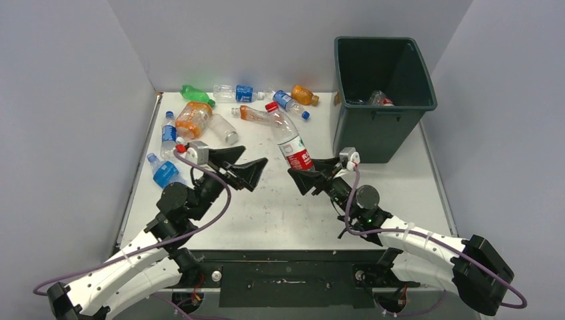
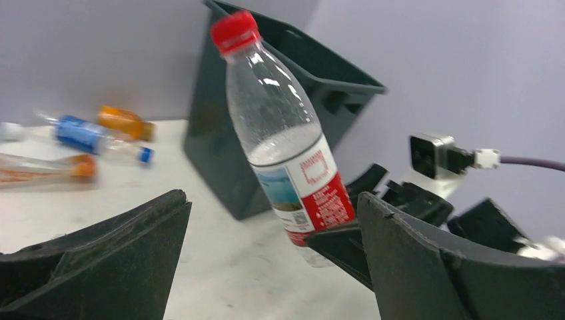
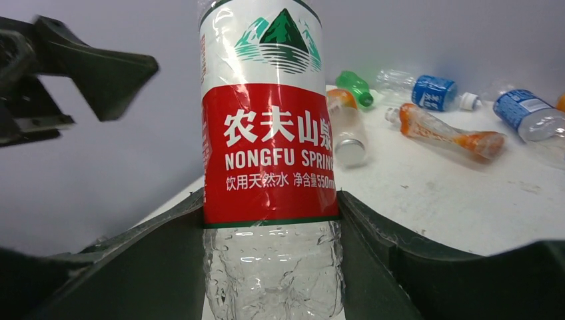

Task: Put the plastic bottles in the bin
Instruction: Pick up the plastic bottle at the center of the board, then place the plastic bottle in the trash bin.

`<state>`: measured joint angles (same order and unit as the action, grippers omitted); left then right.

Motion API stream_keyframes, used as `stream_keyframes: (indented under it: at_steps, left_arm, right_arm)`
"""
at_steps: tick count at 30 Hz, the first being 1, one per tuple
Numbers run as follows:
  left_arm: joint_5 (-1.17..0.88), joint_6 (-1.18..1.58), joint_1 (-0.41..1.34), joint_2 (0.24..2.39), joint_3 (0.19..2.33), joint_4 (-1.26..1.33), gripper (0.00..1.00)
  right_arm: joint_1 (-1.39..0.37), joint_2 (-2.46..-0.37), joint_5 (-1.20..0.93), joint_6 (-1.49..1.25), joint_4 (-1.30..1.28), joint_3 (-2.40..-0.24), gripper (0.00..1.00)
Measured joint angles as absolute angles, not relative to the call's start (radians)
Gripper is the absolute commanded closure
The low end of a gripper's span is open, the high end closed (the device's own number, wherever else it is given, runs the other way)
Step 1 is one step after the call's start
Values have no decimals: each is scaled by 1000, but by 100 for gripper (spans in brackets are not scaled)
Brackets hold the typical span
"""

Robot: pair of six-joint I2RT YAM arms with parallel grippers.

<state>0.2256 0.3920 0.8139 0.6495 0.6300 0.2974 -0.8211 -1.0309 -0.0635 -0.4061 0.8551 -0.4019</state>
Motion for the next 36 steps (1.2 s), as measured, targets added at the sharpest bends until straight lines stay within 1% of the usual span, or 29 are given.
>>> stream_keyframes:
  at_steps: [4, 8, 17, 18, 19, 23, 26, 29, 30, 32, 34, 35, 36]
  left_arm:
    - [39, 504, 814, 732, 624, 390, 4]
    - [-67, 582, 809, 786, 619, 465, 4]
    - [-156, 674, 808, 876, 618, 580, 4]
    - [-161, 679, 808, 887, 618, 583, 3]
    - [-165, 686, 808, 896, 618, 585, 1]
    - [-183, 707, 808, 918, 618, 603, 27]
    - [-196, 718, 807, 920, 618, 621, 44]
    - [-206, 719, 807, 920, 618, 635, 58]
    - [-208, 721, 805, 921, 618, 636, 62]
    - [-214, 721, 803, 923, 618, 640, 67]
    - [-219, 719, 802, 923, 618, 641, 70]
    - [-222, 715, 802, 922, 618, 641, 70]
    - [-223, 707, 802, 918, 618, 638, 70]
  right_arm:
    - [-833, -1001, -88, -477, 977, -349, 61]
    - [-841, -1000, -113, -524, 1062, -311, 61]
    - [-875, -1048, -196, -588, 1231, -306, 61]
    - [-881, -1051, -203, -589, 1241, -307, 61]
    - [-888, -1054, -208, -589, 1249, -307, 61]
    - [-905, -1067, -223, -589, 1262, -307, 61]
    - [-911, -1083, -228, -589, 1263, -307, 59]
    - [-916, -1089, -234, -588, 1262, -307, 53]
    - [-917, -1089, -233, -588, 1261, -307, 46]
    - [-918, -1087, -233, -586, 1246, -313, 21]
    - [-918, -1076, -235, -583, 1210, -321, 4]
    - [-920, -1064, -237, -580, 1175, -326, 2]
    - [-923, -1047, -237, -573, 1128, -332, 7]
